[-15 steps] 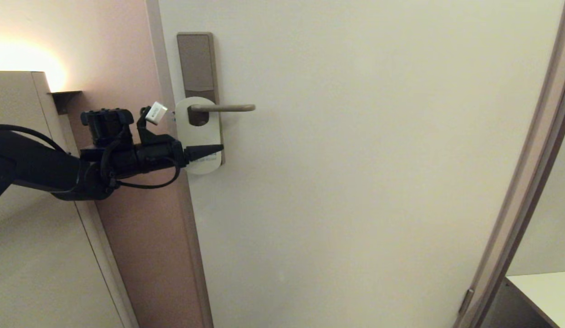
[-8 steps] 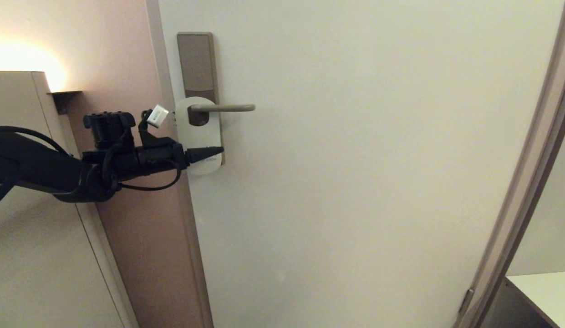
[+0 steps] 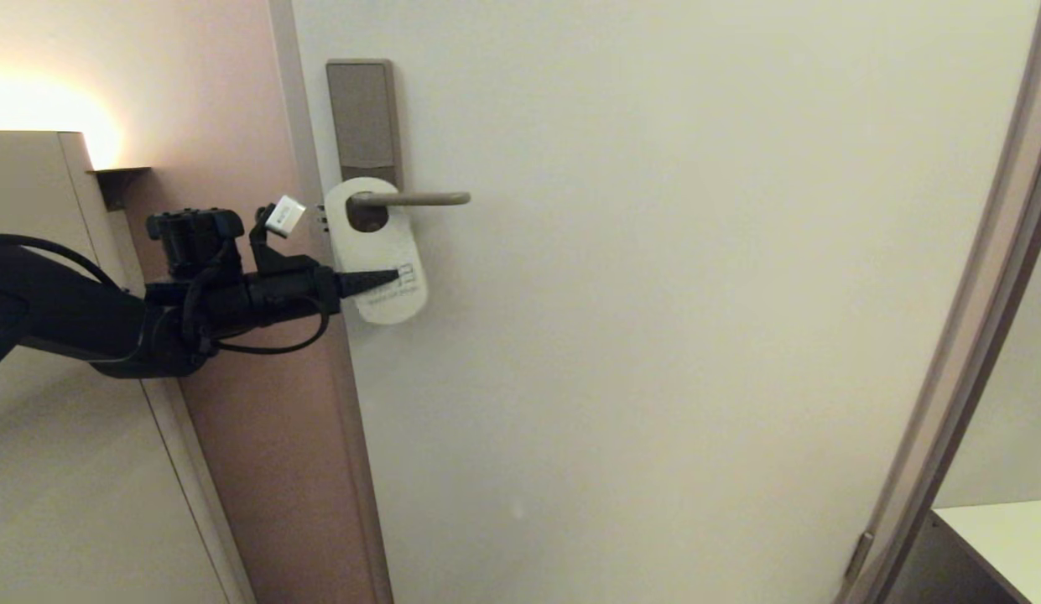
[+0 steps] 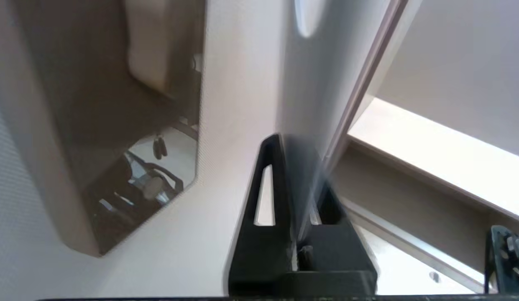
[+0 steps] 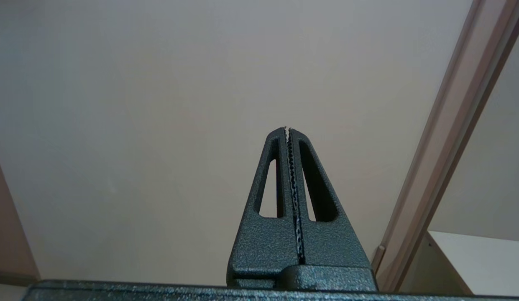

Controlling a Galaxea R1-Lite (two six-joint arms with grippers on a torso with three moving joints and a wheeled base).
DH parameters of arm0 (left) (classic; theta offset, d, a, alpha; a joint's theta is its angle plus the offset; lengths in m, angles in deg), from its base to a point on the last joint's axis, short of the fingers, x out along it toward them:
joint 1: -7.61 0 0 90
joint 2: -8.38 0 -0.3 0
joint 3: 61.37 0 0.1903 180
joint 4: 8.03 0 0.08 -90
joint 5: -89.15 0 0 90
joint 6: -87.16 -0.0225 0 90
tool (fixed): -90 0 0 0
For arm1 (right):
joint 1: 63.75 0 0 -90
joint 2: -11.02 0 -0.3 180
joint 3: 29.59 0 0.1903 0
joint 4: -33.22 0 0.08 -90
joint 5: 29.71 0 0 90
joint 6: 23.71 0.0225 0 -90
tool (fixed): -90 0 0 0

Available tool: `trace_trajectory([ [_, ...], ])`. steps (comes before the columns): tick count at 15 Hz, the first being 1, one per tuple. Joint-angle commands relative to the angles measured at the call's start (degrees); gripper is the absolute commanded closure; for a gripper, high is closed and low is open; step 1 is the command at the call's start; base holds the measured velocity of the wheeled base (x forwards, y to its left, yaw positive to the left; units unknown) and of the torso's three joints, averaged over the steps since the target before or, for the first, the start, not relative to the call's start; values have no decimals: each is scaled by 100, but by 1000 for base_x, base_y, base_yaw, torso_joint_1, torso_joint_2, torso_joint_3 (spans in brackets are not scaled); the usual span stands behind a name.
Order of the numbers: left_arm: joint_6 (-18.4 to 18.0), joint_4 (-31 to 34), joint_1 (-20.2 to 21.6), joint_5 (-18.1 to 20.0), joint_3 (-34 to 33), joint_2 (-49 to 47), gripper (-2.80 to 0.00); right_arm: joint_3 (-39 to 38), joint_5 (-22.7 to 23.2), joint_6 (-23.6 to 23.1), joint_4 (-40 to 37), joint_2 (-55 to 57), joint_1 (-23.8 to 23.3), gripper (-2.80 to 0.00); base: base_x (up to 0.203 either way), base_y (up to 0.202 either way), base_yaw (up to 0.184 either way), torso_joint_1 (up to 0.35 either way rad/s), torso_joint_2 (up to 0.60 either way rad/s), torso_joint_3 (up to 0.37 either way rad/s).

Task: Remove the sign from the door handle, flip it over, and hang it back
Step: Take down the sign

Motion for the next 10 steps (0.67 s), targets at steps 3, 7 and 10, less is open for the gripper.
trace_trajectory([
  [3, 10, -19, 46, 33, -86, 151, 0, 0, 3, -6, 5, 4, 5, 0, 0, 0, 0, 0, 0, 0],
  [7, -7, -19, 46, 33, -104, 258, 0, 0, 5, -6, 5, 0, 2, 0, 0, 0, 0, 0, 0, 0],
  [10, 2, -19, 46, 33, -104, 403, 0, 0, 4, -6, 5, 0, -4, 0, 0, 0, 0, 0, 0, 0],
])
